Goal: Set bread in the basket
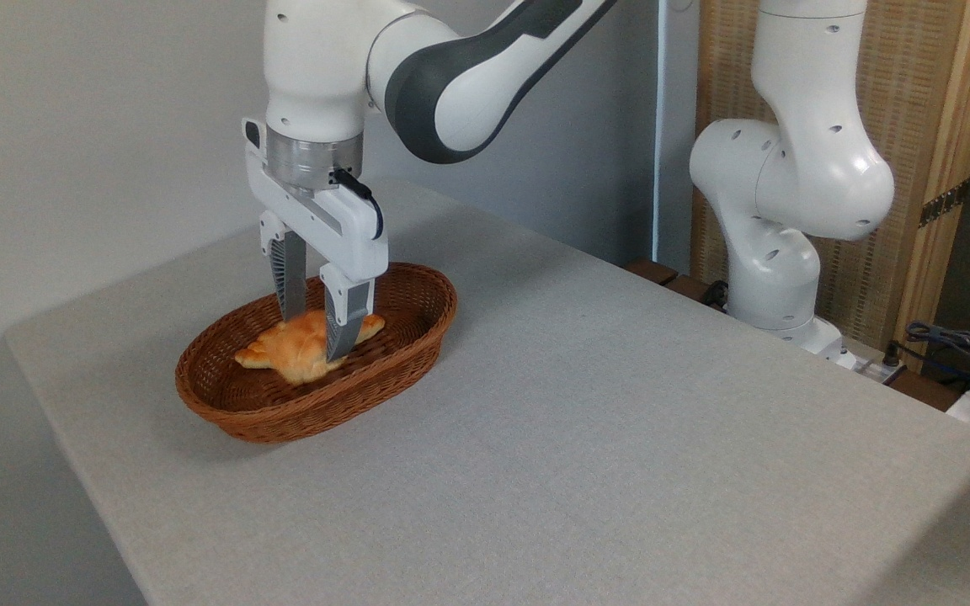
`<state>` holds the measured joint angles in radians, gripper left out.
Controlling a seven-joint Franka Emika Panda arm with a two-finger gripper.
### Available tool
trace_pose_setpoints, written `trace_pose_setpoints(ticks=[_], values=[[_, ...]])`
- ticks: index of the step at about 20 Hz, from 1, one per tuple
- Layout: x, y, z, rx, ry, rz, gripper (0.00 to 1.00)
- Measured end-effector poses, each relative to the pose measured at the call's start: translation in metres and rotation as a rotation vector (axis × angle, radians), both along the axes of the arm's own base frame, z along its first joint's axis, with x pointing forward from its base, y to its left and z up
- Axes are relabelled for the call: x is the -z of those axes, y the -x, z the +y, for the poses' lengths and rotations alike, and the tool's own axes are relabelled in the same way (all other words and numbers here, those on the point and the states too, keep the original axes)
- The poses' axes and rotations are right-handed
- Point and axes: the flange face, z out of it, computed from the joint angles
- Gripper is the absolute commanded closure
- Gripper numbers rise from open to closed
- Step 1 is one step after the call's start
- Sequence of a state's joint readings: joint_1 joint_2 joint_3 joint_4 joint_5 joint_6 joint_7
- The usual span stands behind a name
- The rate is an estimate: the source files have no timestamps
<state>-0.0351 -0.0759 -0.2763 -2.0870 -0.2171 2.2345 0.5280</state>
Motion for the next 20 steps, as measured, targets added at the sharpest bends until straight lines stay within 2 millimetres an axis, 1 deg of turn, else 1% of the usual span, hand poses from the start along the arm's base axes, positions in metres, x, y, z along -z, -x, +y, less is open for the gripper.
trace_pose_setpoints(ticks=[5, 7, 8, 10, 13, 14, 16, 18, 19, 20], values=[[0.0, 0.0, 0.001, -0.002, 0.0, 0.0, 0.0], [0.0, -0.002, 0.005, -0.01, 0.0, 0.0, 0.0], [0.0, -0.003, 0.01, -0.019, 0.0, 0.0, 0.0], [-0.001, -0.01, 0.034, -0.034, -0.029, -0.012, 0.0], [-0.001, -0.019, 0.082, -0.026, -0.09, -0.018, 0.0], [0.0, -0.019, 0.104, -0.006, -0.108, -0.004, 0.0], [-0.001, -0.018, 0.133, 0.034, -0.123, 0.015, 0.0], [-0.008, -0.012, 0.164, 0.057, -0.127, 0.027, 0.0], [-0.012, -0.01, 0.175, 0.057, -0.127, 0.029, 0.0], [-0.014, -0.008, 0.181, 0.055, -0.126, 0.029, 0.0]])
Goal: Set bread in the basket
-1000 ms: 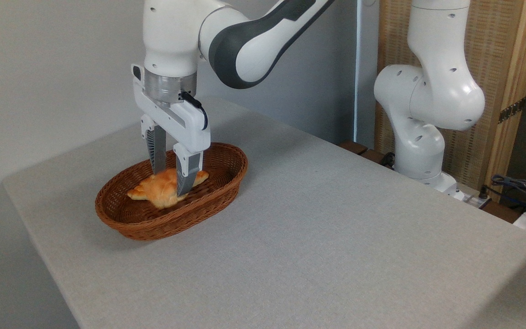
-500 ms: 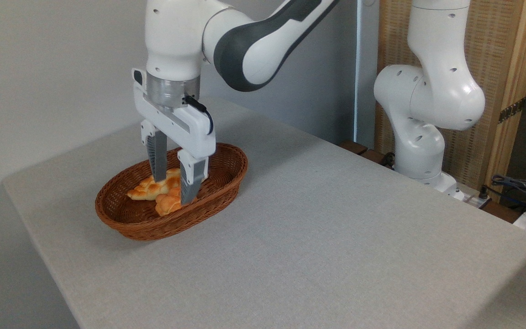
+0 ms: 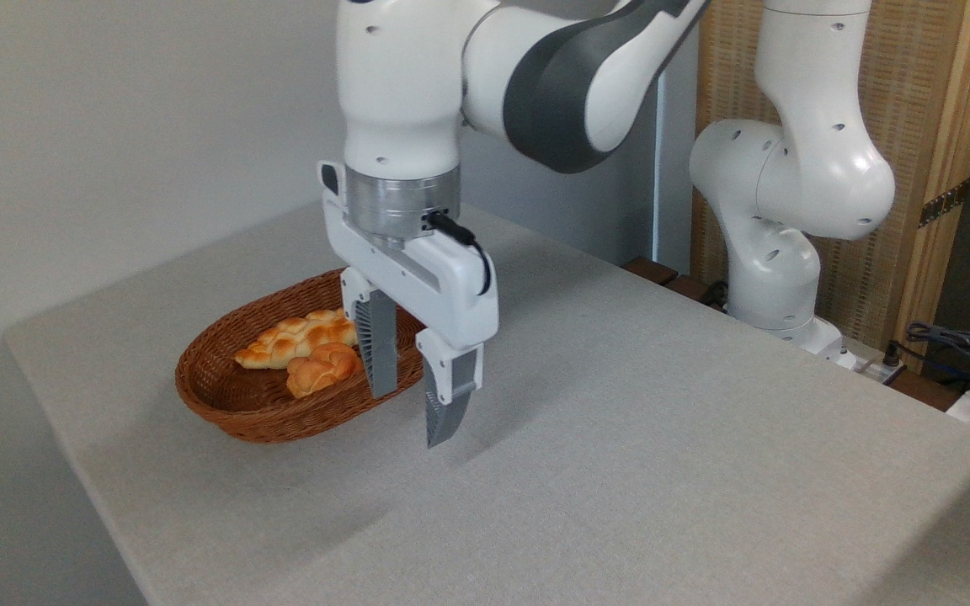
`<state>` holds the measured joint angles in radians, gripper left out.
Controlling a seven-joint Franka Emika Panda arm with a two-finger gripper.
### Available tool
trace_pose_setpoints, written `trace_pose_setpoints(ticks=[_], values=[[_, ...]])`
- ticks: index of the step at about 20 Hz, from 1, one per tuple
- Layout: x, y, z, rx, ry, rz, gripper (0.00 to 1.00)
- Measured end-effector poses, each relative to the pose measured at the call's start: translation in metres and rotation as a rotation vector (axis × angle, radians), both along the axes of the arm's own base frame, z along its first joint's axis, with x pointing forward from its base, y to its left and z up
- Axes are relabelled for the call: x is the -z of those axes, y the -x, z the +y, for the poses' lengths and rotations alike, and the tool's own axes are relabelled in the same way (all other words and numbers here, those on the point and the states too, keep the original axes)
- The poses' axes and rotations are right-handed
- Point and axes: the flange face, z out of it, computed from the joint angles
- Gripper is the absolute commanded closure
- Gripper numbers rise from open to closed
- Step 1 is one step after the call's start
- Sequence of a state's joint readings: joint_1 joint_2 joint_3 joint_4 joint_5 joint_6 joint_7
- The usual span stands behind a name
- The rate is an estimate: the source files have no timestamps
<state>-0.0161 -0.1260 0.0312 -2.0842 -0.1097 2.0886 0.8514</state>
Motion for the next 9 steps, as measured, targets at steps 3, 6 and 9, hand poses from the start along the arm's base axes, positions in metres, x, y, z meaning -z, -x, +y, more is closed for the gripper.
trace_pose_setpoints(ticks=[3, 6, 9], values=[[-0.0017, 0.0017, 0.0012, 0.001, 0.001, 0.004, 0.0], [-0.0003, 0.003, 0.0, 0.004, 0.002, 0.017, 0.0], [-0.0002, 0.0031, 0.0007, 0.006, -0.005, 0.018, 0.0]])
